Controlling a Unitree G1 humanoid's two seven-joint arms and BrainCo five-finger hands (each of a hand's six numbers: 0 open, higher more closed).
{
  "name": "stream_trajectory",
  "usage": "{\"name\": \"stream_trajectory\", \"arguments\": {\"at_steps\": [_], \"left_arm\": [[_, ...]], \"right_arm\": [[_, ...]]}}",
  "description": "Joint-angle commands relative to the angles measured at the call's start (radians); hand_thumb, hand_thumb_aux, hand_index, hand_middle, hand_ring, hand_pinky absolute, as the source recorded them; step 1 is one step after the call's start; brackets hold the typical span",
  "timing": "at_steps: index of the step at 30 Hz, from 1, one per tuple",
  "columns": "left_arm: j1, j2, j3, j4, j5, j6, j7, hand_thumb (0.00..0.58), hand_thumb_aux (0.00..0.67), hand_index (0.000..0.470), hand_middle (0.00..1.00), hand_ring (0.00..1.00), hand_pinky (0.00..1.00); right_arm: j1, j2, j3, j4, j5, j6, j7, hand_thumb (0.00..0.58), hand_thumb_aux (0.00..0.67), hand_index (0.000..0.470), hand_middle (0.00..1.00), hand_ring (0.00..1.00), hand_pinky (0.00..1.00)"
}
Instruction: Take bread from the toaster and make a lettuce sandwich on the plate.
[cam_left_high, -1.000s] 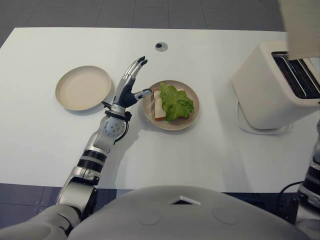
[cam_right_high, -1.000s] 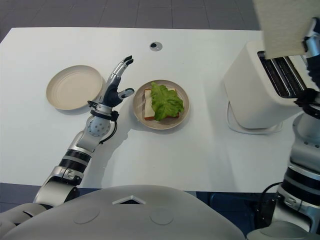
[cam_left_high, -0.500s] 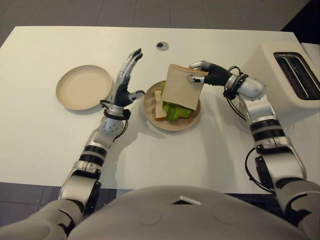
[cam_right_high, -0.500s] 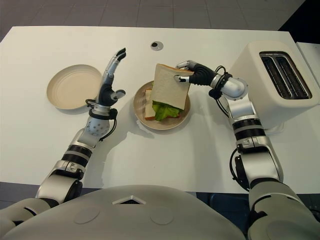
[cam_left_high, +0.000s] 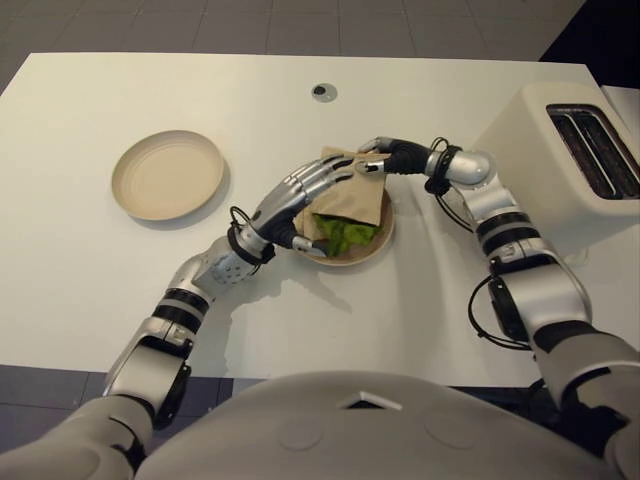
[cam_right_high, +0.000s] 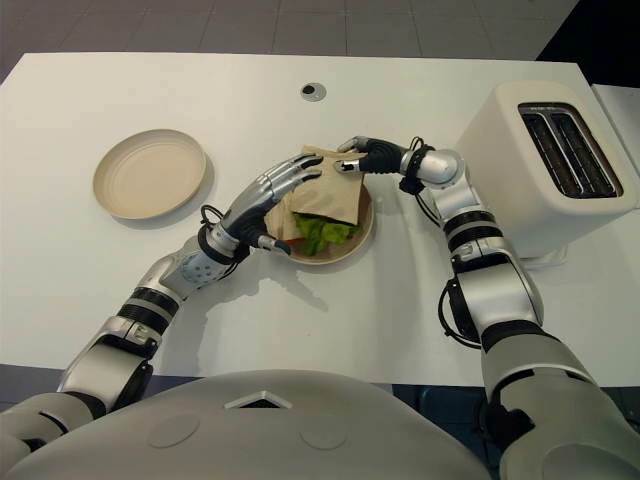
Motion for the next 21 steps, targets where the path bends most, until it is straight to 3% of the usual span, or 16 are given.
{"name": "stream_trajectory", "arguments": {"at_steps": [1, 4, 6, 7, 8, 9, 10, 12, 13, 17, 21], "left_arm": [[-0.007, 0.032, -0.032, 0.000, 0.047, 0.013, -0.025, 0.049, 0.029, 0.020, 0.00, 0.00, 0.00], [-0.013, 0.052, -0.091, 0.062, 0.076, 0.042, -0.091, 0.075, 0.045, 0.031, 0.00, 0.00, 0.00], [-0.021, 0.067, -0.130, 0.119, 0.081, 0.069, -0.157, 0.000, 0.000, 0.000, 0.00, 0.00, 0.00], [-0.023, 0.073, -0.139, 0.147, 0.070, 0.082, -0.190, 0.075, 0.045, 0.031, 0.00, 0.00, 0.00], [-0.020, 0.084, -0.153, 0.168, 0.066, 0.094, -0.222, 0.027, 0.016, 0.011, 0.00, 0.00, 0.00], [-0.016, 0.092, -0.159, 0.182, 0.056, 0.102, -0.241, 0.071, 0.042, 0.029, 0.00, 0.00, 0.00], [-0.008, 0.100, -0.161, 0.181, 0.040, 0.101, -0.253, 0.066, 0.039, 0.028, 0.00, 0.00, 0.00], [0.001, 0.106, -0.123, 0.107, 0.015, 0.071, -0.187, 0.053, 0.032, 0.022, 0.00, 0.00, 0.00], [0.005, 0.106, -0.083, 0.039, 0.007, 0.048, -0.131, 0.000, 0.000, 0.000, 0.00, 0.00, 0.00], [0.045, 0.089, 0.040, -0.220, 0.020, 0.009, -0.001, 0.000, 0.000, 0.000, 0.00, 0.00, 0.00], [0.087, 0.089, 0.076, -0.350, 0.049, 0.020, 0.019, 0.000, 0.000, 0.000, 0.00, 0.00, 0.00]], "right_arm": [[-0.007, 0.050, 0.057, 0.095, -0.078, -0.044, -0.040, 0.580, 0.670, 0.470, 1.00, 1.00, 1.00], [-0.019, 0.047, 0.101, 0.147, -0.154, -0.088, -0.129, 0.580, 0.670, 0.470, 1.00, 1.00, 1.00], [-0.023, 0.037, 0.112, 0.162, -0.179, -0.112, -0.176, 0.580, 0.670, 0.470, 1.00, 1.00, 1.00], [-0.026, 0.034, 0.113, 0.167, -0.183, -0.123, -0.194, 0.580, 0.670, 0.470, 1.00, 1.00, 1.00], [-0.030, 0.033, 0.109, 0.170, -0.181, -0.134, -0.202, 0.580, 0.670, 0.470, 1.00, 1.00, 1.00], [-0.034, 0.033, 0.107, 0.171, -0.178, -0.142, -0.207, 0.580, 0.670, 0.470, 1.00, 1.00, 1.00], [-0.037, 0.033, 0.105, 0.172, -0.175, -0.150, -0.209, 0.580, 0.670, 0.470, 1.00, 1.00, 1.00], [-0.031, 0.037, 0.082, 0.161, -0.139, -0.175, -0.186, 0.580, 0.670, 0.470, 1.00, 1.00, 1.00], [-0.024, 0.044, 0.052, 0.146, -0.090, -0.179, -0.148, 0.580, 0.670, 0.470, 1.00, 1.00, 1.00], [0.002, 0.080, -0.058, 0.062, 0.112, -0.111, 0.032, 0.580, 0.670, 0.470, 1.00, 1.00, 1.00], [0.027, 0.106, -0.099, -0.060, 0.232, 0.004, 0.175, 0.580, 0.670, 0.470, 1.00, 1.00, 1.00]]}}
